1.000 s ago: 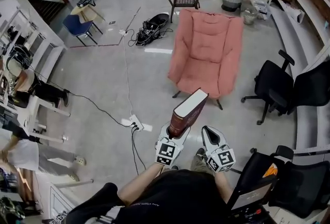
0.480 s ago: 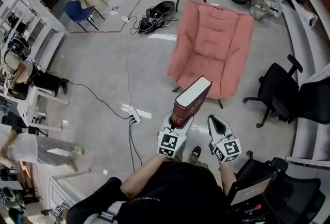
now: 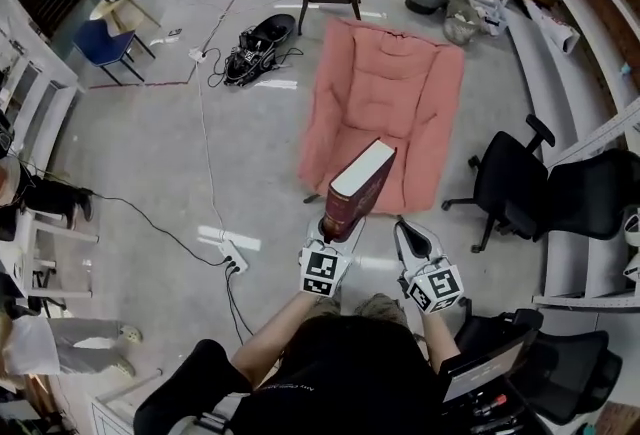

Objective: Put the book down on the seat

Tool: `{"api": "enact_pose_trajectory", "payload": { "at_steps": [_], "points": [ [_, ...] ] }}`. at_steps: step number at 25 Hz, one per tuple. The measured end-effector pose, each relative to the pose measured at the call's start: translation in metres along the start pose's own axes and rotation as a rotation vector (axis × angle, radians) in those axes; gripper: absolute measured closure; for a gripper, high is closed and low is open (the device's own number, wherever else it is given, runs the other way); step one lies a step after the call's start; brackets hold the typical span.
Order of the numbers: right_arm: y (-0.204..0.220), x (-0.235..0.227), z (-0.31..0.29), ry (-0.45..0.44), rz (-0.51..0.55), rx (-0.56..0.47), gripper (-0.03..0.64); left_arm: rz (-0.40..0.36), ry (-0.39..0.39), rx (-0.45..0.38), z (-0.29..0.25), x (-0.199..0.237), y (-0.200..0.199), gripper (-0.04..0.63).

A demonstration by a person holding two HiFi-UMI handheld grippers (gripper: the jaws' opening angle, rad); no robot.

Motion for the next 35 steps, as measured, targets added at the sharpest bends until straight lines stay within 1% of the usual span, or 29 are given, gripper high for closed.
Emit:
{"api": "enact_pose_trajectory", "payload": {
  "at_steps": [4, 8, 12, 16, 19, 22, 26, 28, 32, 35],
  "points": [
    [-0.008, -0.017, -0.019, 0.023, 0.012, 0.021, 0.591, 0.019, -0.007, 0.036, -0.027, 0.021, 0.007, 0.36],
    [-0.004, -0.038, -0.033, 0.022, 0.001, 0.046, 0.59, 0.067, -0.03, 0.056, -0.048, 0.031, 0.018, 0.36],
    [0.001, -0.068, -0.052, 0.009, -0.025, 0.033, 0.59, 0.016, -0.021, 0.08, -0.076, 0.03, 0.016, 0.36],
    [-0.004, -0.104, -0.084, -0.052, -0.05, 0.008, 0.589, -0.013, -0.065, 0.094, -0.114, 0.035, 0.005, 0.36],
    [-0.015, -0.141, -0.101, -0.092, -0.065, -0.017, 0.59, -0.033, -0.099, 0.116, -0.15, 0.031, -0.007, 0.36],
    [-0.032, -0.178, -0.111, -0.125, -0.067, -0.033, 0.591, -0.056, -0.124, 0.121, -0.186, 0.023, -0.023, 0.36],
    [-0.048, -0.224, -0.121, -0.154, -0.036, -0.021, 0.591, -0.066, -0.143, 0.101, -0.228, 0.017, -0.044, 0.36],
    [-0.053, -0.245, -0.129, -0.137, -0.02, -0.016, 0.591, -0.069, -0.131, 0.097, -0.244, 0.018, -0.049, 0.36],
    [-0.066, -0.271, -0.136, -0.062, -0.007, -0.024, 0.591, -0.082, -0.073, 0.11, -0.263, 0.021, -0.048, 0.36],
    [-0.072, -0.279, -0.144, -0.015, -0.018, -0.04, 0.591, -0.147, -0.031, 0.114, -0.279, 0.027, -0.05, 0.36]
  ]
}}
Point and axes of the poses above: the fingertips, and each gripper's own axes: z backward along the fingers, x to its left, y out of its underside, the point moved 2 cm from there along z, backward along the fingers, and after that the axes turned 12 degrees about -y, right-handed, at the moved point
